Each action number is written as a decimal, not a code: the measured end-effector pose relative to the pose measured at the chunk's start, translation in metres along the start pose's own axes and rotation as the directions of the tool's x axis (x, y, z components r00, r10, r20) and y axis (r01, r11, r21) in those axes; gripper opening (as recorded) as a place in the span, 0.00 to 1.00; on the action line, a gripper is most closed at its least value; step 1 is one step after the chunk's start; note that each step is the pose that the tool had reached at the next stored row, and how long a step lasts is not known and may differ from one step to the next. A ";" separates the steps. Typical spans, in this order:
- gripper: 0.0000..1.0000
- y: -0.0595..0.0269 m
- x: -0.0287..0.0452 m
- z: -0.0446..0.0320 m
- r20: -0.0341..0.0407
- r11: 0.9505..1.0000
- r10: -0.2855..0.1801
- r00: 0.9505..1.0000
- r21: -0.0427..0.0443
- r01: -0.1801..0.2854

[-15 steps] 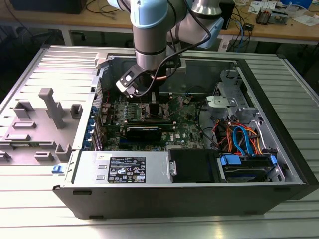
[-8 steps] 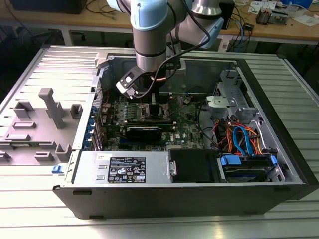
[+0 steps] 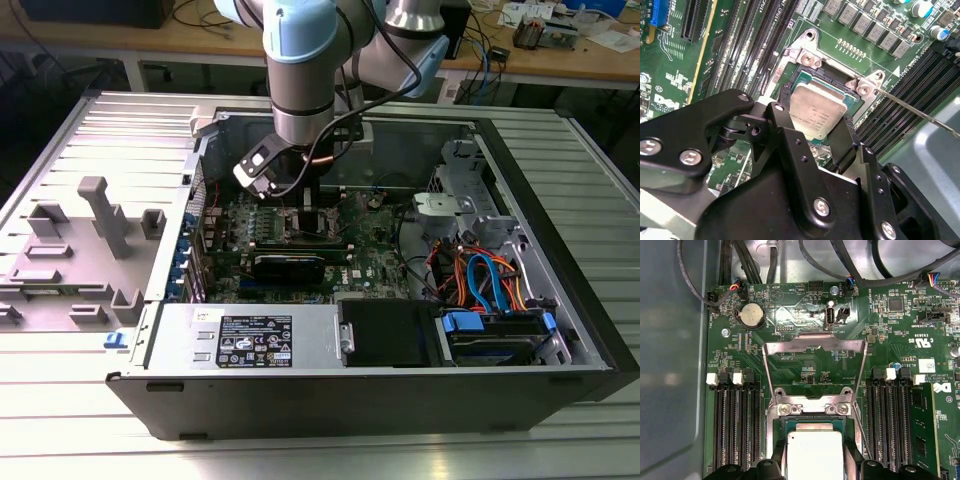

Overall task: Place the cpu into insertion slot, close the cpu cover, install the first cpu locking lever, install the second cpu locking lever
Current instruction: 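Place the cpu into insertion slot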

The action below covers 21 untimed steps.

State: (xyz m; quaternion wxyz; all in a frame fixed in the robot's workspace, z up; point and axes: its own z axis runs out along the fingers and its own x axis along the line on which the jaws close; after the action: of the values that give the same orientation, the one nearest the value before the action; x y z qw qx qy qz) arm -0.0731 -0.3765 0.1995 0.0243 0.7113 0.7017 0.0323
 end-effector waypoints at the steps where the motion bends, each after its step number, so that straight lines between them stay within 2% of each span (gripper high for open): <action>1: 0.55 0.0000 0.0000 0.0001 0.000 1.000 -0.002 1.000 0.000 0.002; 13: 0.55 0.0000 0.0000 0.0002 -0.001 1.000 -0.010 1.000 0.000 0.010; 14: 0.56 0.0000 0.0000 0.0002 -0.001 1.000 -0.010 1.000 0.000 0.010; 16: 0.68 0.0000 0.0000 0.0002 -0.001 1.000 -0.010 1.000 0.000 0.010; 21: 0.68 0.0001 0.0003 0.0005 -0.001 1.000 -0.011 1.000 0.000 0.011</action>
State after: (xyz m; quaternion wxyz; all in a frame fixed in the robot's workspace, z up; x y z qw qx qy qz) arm -0.0729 -0.3762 0.1990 0.0241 0.7075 0.7055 0.0327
